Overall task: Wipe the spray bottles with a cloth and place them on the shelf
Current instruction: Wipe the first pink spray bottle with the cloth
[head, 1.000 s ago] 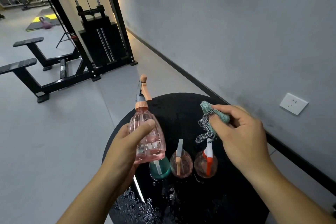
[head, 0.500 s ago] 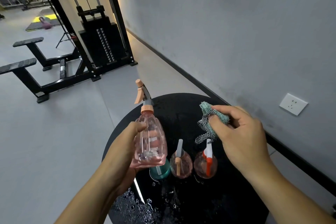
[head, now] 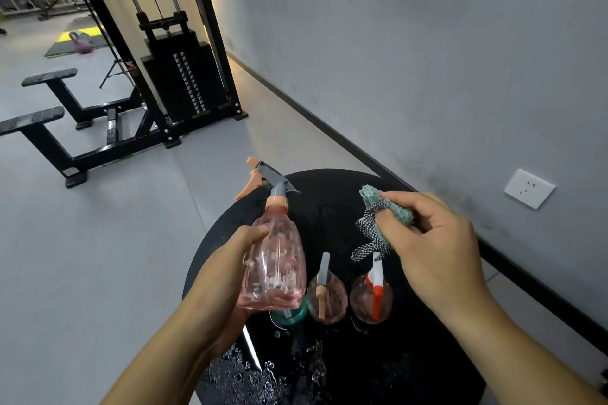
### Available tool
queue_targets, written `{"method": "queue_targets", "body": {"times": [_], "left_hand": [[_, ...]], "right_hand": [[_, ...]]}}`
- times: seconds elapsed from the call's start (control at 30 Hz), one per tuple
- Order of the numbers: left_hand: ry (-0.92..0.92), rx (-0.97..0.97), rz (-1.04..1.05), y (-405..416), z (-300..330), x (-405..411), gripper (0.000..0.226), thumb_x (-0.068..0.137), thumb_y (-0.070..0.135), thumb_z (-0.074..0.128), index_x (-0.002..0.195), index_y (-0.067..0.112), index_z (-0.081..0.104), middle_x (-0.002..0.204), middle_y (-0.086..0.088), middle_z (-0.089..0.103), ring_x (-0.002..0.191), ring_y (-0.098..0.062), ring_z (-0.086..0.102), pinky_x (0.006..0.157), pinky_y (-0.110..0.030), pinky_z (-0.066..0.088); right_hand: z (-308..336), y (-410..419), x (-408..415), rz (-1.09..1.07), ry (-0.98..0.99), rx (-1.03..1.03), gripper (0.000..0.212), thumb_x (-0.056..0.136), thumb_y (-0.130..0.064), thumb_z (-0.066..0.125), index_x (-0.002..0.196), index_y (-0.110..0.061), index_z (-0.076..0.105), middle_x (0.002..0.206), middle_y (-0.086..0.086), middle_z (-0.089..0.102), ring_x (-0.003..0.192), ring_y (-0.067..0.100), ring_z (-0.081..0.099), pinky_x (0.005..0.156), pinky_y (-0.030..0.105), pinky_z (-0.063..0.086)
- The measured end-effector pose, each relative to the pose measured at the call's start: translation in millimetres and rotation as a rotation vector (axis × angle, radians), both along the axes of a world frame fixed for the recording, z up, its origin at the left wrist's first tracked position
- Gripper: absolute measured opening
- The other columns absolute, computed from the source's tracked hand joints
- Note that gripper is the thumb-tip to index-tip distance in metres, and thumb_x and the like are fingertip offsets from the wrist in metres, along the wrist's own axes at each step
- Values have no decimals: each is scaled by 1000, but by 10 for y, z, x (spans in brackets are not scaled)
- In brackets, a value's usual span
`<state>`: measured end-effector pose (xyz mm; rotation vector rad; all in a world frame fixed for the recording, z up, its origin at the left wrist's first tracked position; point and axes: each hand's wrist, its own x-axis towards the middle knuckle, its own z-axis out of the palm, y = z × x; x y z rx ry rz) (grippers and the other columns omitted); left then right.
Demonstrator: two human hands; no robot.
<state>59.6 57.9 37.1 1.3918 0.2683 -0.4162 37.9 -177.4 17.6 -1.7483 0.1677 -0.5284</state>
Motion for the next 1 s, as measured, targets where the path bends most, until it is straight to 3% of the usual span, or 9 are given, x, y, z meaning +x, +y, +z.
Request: {"method": "queue_targets", "body": {"times": [0.1, 0.2, 0.27, 0.5, 0.63, 0.73, 0.83, 0.9, 1.0], "left_hand": [[-21, 87, -67, 65, -2, -22, 26, 103, 18, 57, 88, -3, 63, 95, -22, 77, 61, -29, 67, 73, -36, 52], [-34, 57, -52, 22, -20, -54, 52, 82, 41, 83, 114, 2, 70, 101, -22, 76, 79, -33, 74, 75, -48, 63], [-51, 35, -70, 80, -101, -100, 63, 69, 37, 87, 120, 5, 69, 103, -20, 74, 84, -33, 74, 77, -52, 63], [-73, 43, -23, 86, -123, -65, 40, 72, 32, 86, 106, 12, 79, 107, -22, 77, 90, -37, 76, 85, -56, 61], [-58, 75, 18, 47, -113, -75, 25, 91, 36, 75, 103, 15, 79, 106, -20, 79, 92, -36, 78, 89, -60, 62], [-36, 96, 63, 23, -110, -83, 33, 95, 41, 66, 114, 15, 74, 107, -18, 79, 91, -37, 79, 85, -60, 63], [-46, 77, 11, 46, -123, -84, 51, 81, 45, 83, 120, 15, 70, 111, -18, 78, 93, -37, 79, 76, -53, 65], [-32, 76, -60, 56, -143, -93, 68, 68, 37, 91, 125, 13, 66, 111, -18, 78, 93, -37, 79, 75, -48, 64], [-48, 100, -144, 56, -170, -112, 71, 62, 20, 91, 128, 14, 66, 110, -18, 78, 93, -40, 79, 80, -52, 65]], "right_hand": [[-3, -9, 0, -5, 6, 0, 22, 87, -14, 77, 95, -35, 78, 99, -15, 73, 87, 2, 72, 69, 10, 53], [-5, -15, 3, -9, 9, -3, 22, 88, -15, 77, 96, -34, 79, 100, -15, 73, 88, 3, 72, 70, 11, 54], [-8, -19, 7, -11, 9, -9, 21, 88, -15, 77, 98, -33, 79, 100, -14, 74, 89, 3, 72, 71, 12, 55], [-2, -2, -1, 3, 7, 27, 20, 88, -12, 77, 99, -28, 79, 100, -12, 74, 87, 1, 72, 67, 7, 51], [0, -2, 2, 10, 11, 25, 20, 88, -13, 77, 99, -30, 79, 100, -12, 74, 87, 2, 72, 69, 10, 53], [-6, -9, 7, 3, 12, 4, 20, 88, -14, 77, 99, -30, 79, 100, -12, 74, 88, 3, 72, 69, 10, 53], [-22, -10, 12, 8, 10, 18, 20, 89, -14, 77, 100, -30, 79, 101, -10, 75, 89, 4, 73, 70, 11, 54], [-23, -8, 10, 21, 12, 28, 20, 89, -14, 77, 101, -31, 78, 100, -9, 76, 89, 4, 73, 71, 11, 55], [-18, -2, 9, 46, 2, 46, 20, 89, -16, 78, 102, -32, 77, 101, -9, 76, 91, 4, 74, 74, 13, 56]]}}
